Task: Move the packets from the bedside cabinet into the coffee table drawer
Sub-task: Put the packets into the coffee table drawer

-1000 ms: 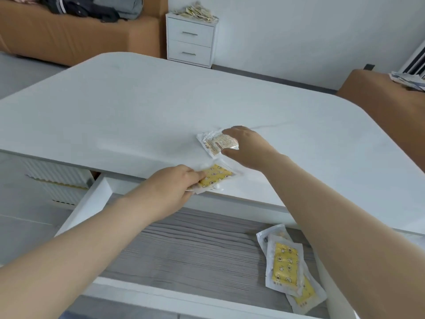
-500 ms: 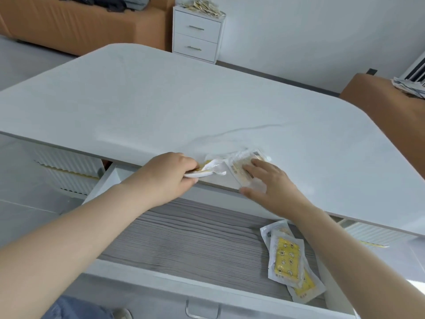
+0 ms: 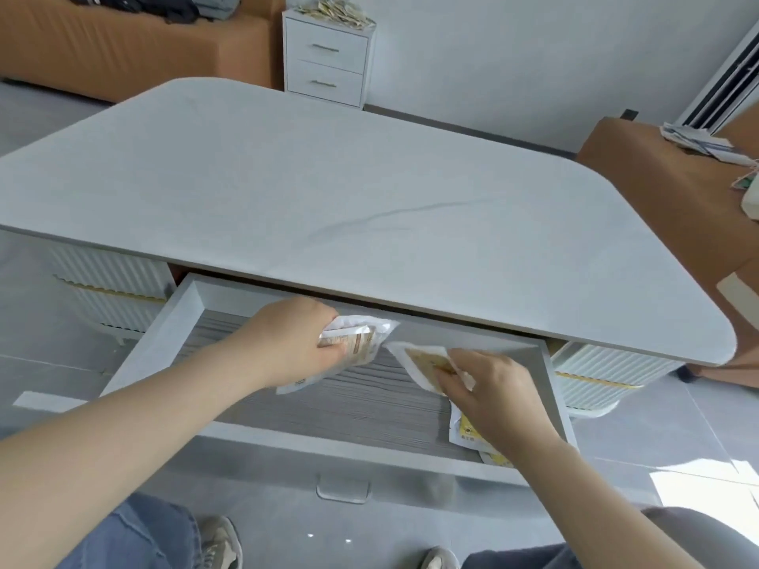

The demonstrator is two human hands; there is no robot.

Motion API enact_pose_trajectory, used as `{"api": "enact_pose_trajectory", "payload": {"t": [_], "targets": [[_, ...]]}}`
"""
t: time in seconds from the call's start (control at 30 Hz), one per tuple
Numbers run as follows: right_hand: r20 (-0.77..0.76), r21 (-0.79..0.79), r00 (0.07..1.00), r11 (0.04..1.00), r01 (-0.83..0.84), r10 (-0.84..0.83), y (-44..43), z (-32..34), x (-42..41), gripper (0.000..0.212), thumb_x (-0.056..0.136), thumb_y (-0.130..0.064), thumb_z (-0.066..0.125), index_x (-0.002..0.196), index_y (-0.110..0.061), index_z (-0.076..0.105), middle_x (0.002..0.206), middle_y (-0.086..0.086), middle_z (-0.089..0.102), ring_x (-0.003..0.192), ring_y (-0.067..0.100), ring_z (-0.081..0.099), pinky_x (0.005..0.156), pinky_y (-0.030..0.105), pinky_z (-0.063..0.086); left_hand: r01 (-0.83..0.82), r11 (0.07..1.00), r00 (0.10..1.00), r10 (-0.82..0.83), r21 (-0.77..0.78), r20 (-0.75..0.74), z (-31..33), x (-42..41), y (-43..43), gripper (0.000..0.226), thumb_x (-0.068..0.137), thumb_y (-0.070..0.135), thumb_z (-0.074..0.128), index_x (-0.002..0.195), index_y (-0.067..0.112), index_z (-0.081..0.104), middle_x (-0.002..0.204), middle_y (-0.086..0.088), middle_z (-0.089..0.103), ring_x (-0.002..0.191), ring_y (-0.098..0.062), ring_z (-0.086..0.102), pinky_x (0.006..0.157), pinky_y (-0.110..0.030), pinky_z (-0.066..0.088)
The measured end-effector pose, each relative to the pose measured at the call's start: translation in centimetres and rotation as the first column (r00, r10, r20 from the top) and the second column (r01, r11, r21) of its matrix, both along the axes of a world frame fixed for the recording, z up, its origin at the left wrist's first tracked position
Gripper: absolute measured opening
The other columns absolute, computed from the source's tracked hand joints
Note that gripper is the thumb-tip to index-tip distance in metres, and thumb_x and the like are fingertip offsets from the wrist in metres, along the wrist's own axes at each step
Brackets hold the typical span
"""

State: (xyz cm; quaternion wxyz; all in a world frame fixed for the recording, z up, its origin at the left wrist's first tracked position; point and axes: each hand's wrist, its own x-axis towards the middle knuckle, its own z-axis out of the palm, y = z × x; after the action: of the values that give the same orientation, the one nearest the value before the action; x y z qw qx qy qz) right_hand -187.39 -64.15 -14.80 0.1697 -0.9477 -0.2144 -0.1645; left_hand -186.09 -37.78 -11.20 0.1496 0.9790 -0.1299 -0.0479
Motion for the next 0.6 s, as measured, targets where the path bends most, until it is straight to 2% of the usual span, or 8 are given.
{"api": "enact_pose_trajectory", "payload": {"t": [0.07, 0.13, 0.23, 0.37, 0.43, 0.5, 0.6], "targets": [[-0.161, -0.106, 0.986, 0.994, 0.027, -0.044, -0.2, -1.0, 0.1, 0.033, 0.088, -0.033, 0.058, 0.065, -0.023, 0.037, 0.05, -0.008, 0.032, 0.053, 0.021, 0.037, 0.045, 0.029, 0.028, 0.009, 0.998, 0.998, -0.005, 0.07, -0.057, -1.4, 0.1, -0.3, 0.031, 0.086, 0.039, 0.052, 0.064, 0.019, 0.041, 0.062, 0.006, 0.048, 0.058, -0.015, 0.045, 0.048, -0.028, 0.027], [-0.321, -0.228, 0.939, 0.972, 0.053, -0.126, -0.2, -2.3, 0.3, 0.028, 0.092, -0.035, 0.053, 0.072, -0.016, 0.05, 0.059, -0.004, 0.049, 0.063, 0.023, 0.047, 0.051, 0.031, 0.031, 0.032, 0.986, 0.996, -0.018, 0.163, -0.085, -3.0, 0.2, -0.6, 0.028, 0.086, 0.037, 0.051, 0.066, 0.021, 0.04, 0.066, 0.007, 0.045, 0.065, -0.016, 0.046, 0.048, -0.028, 0.027], [-0.407, -0.322, 0.893, 0.945, 0.054, -0.19, 0.1, -3.6, 0.6, 0.028, 0.092, -0.036, 0.05, 0.085, -0.012, 0.063, 0.078, 0.004, 0.064, 0.077, 0.023, 0.061, 0.052, 0.029, 0.034, 0.08, 0.967, 0.994, -0.059, 0.243, -0.093, -5.1, 0.6, -1.0, 0.024, 0.089, 0.036, 0.049, 0.072, 0.02, 0.043, 0.074, 0.005, 0.048, 0.072, -0.018, 0.047, 0.054, -0.029, 0.03], [-0.463, -0.318, 0.86, 0.946, 0.064, -0.214, 0.3, -4.7, 1.2, 0.024, 0.089, -0.035, 0.053, 0.092, -0.014, 0.065, 0.079, 0.001, 0.062, 0.083, 0.024, 0.063, 0.055, 0.028, 0.04, 0.085, 0.971, 0.991, -0.06, 0.225, -0.116, -7.2, 0.9, -1.9, 0.031, 0.091, 0.039, 0.05, 0.067, 0.021, 0.041, 0.072, 0.006, 0.047, 0.073, -0.019, 0.047, 0.051, -0.029, 0.027], [-0.483, -0.282, 0.849, 0.956, 0.082, -0.215, 0.3, -4.9, 1.5, 0.023, 0.089, -0.035, 0.055, 0.102, -0.018, 0.063, 0.087, -0.001, 0.066, 0.086, 0.021, 0.062, 0.061, 0.029, 0.046, 0.071, 0.976, 0.994, -0.051, 0.205, -0.1, -7.8, 1.2, -2.3, 0.023, 0.089, 0.039, 0.053, 0.078, 0.019, 0.049, 0.082, 0.003, 0.054, 0.076, -0.019, 0.048, 0.057, -0.029, 0.032], [-0.477, -0.248, 0.848, 0.961, 0.12, -0.229, 0.1, -5.1, 1.6, 0.03, 0.088, -0.034, 0.057, 0.114, -0.019, 0.06, 0.095, -0.002, 0.066, 0.09, 0.02, 0.06, 0.064, 0.028, 0.045, 0.073, 0.978, 0.995, -0.06, 0.193, -0.075, -7.8, 1.4, -2.6, 0.026, 0.088, 0.042, 0.055, 0.085, 0.016, 0.052, 0.089, 0.001, 0.057, 0.077, -0.019, 0.051, 0.062, -0.03, 0.038], [-0.463, -0.183, 0.853, 0.968, 0.172, -0.239, -0.1, -5.2, 1.5, 0.041, 0.089, -0.035, 0.059, 0.128, -0.023, 0.058, 0.117, -0.004, 0.066, 0.106, 0.017, 0.061, 0.078, 0.028, 0.051, 0.041, 0.99, 0.999, -0.039, 0.137, -0.02, -7.5, 0.9, -3.0, 0.033, 0.089, 0.044, 0.053, 0.1, 0.014, 0.058, 0.098, -0.002, 0.058, 0.083, -0.02, 0.056, 0.067, -0.031, 0.042]]}}
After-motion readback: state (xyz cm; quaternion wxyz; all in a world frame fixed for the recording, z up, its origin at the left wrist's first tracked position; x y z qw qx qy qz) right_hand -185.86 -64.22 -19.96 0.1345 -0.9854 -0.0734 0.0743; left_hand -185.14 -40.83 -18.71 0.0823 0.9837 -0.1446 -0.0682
